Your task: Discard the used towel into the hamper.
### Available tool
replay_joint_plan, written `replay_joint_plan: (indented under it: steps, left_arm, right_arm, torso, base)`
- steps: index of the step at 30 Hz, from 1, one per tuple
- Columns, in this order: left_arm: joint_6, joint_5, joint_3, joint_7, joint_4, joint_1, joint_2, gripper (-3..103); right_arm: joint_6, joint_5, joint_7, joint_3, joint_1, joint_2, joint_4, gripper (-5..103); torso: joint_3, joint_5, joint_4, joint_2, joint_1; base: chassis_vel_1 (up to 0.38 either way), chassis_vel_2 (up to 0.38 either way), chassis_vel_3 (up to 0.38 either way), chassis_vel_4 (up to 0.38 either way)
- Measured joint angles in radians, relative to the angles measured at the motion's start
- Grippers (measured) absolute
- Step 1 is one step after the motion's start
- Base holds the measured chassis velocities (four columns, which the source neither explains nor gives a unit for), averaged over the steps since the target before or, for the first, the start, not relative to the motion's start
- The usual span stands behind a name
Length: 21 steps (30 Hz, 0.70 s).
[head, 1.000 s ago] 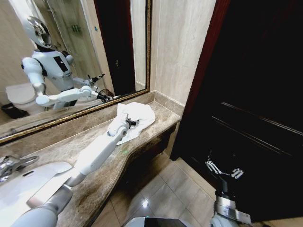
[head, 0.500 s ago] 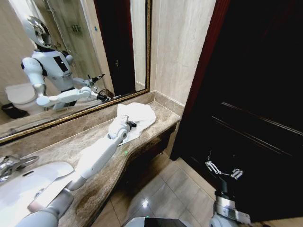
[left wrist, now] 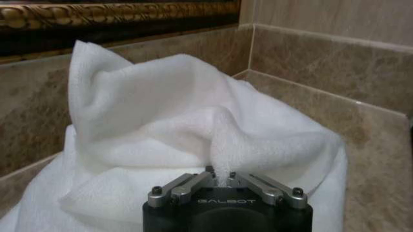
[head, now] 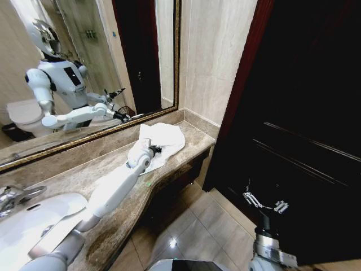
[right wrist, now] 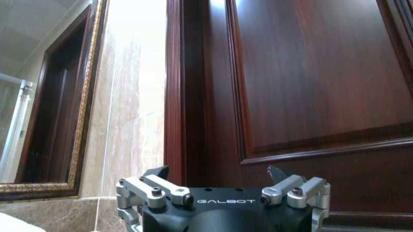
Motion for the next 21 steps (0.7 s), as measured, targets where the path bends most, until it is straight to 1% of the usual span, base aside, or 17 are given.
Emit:
replay_joint_plan:
  steps: [2, 3, 5, 7, 10, 11, 14, 15, 16, 19, 20, 21]
  left_arm:
    - [-0.004, -0.013, -0.019, -0.027, -0.057, 0.036, 0.01, 1]
    - [-0.004, -0.013, -0.019, -0.027, -0.057, 0.036, 0.01, 1]
    - [-0.014, -0.018, -0.04, -0.043, -0.113, 0.077, 0.02, 1]
    - [-0.018, -0.018, -0.051, -0.045, -0.131, 0.093, 0.023, 1]
    - [-0.048, -0.008, -0.118, -0.05, -0.237, 0.185, 0.03, 1]
    - [-0.048, -0.008, -0.118, -0.05, -0.237, 0.185, 0.03, 1]
    - [-0.067, 0.01, -0.173, -0.058, -0.353, 0.28, 0.051, 1]
    - [-0.069, 0.019, -0.195, -0.059, -0.387, 0.309, 0.057, 1]
    - [-0.069, 0.019, -0.195, -0.059, -0.387, 0.309, 0.057, 1]
    - [-0.068, 0.03, -0.257, -0.071, -0.5, 0.395, 0.062, 1]
    - [-0.068, 0.03, -0.257, -0.071, -0.5, 0.395, 0.062, 1]
    - [-0.063, 0.031, -0.274, -0.078, -0.536, 0.421, 0.061, 1]
  right_arm:
    - [-0.001, 0.0, 0.0, -0.005, 0.004, -0.002, 0.0, 100]
    - [-0.001, 0.0, 0.0, -0.005, 0.004, -0.002, 0.0, 100]
    - [-0.003, -0.001, 0.0, -0.01, 0.008, -0.002, 0.0, 100]
    - [-0.004, -0.001, 0.0, -0.013, 0.009, -0.002, 0.0, 100]
    - [-0.004, -0.007, 0.0, -0.023, 0.01, -0.001, -0.004, 100]
    - [-0.004, -0.007, 0.0, -0.023, 0.01, -0.001, -0.004, 100]
    - [-0.005, -0.008, -0.002, -0.031, 0.015, -0.006, -0.011, 100]
    - [-0.006, -0.008, -0.002, -0.034, 0.018, -0.007, -0.013, 100]
    - [-0.006, -0.008, -0.002, -0.034, 0.018, -0.007, -0.013, 100]
    - [-0.01, -0.009, -0.003, -0.041, 0.031, -0.009, -0.018, 100]
    - [-0.01, -0.009, -0.003, -0.041, 0.031, -0.009, -0.018, 100]
    - [-0.011, -0.009, -0.003, -0.044, 0.032, -0.009, -0.019, 100]
  torso:
    - [0.0, 0.0001, 0.0001, 0.0, 0.0]
    - [0.0, 0.0001, 0.0001, 0.0, 0.0]
    - [0.0, 0.0001, 0.0001, 0.0, 0.0]
    - [0.0, 0.0001, 0.0001, 0.0, 0.0]
    - [0.0, 0.0, 0.0001, 0.0, 0.0]
    - [0.0, 0.0, 0.0001, 0.0, 0.0]
    - [0.0, 0.0, 0.0001, 0.0, 0.0]
    - [0.0, 0.0, 0.0002, 0.0, 0.0]
    - [0.0, 0.0, 0.0002, 0.0, 0.0]
    - [0.0, 0.0001, 0.0003, 0.0, 0.0]
    - [0.0, 0.0001, 0.0003, 0.0, 0.0]
    - [0.0, 0.0001, 0.0003, 0.0, 0.0]
  base:
    - [0.0, 0.0, 0.0, 0.0]
    - [0.0, 0.0, 0.0, 0.0]
    - [0.0, 0.0, 0.0, 0.0]
    - [0.0, 0.0, 0.0, 0.0]
    - [0.0, 0.0, 0.0, 0.0]
    - [0.0, 0.0, 0.0, 0.0]
    - [0.0, 0.0, 0.0, 0.0]
    - [0.0, 0.0, 0.0, 0.0]
    - [0.0, 0.0, 0.0, 0.0]
    - [0.0, 0.0, 0.0, 0.0]
    - [0.0, 0.0, 0.0, 0.0]
    - [0.0, 0.0, 0.0, 0.0]
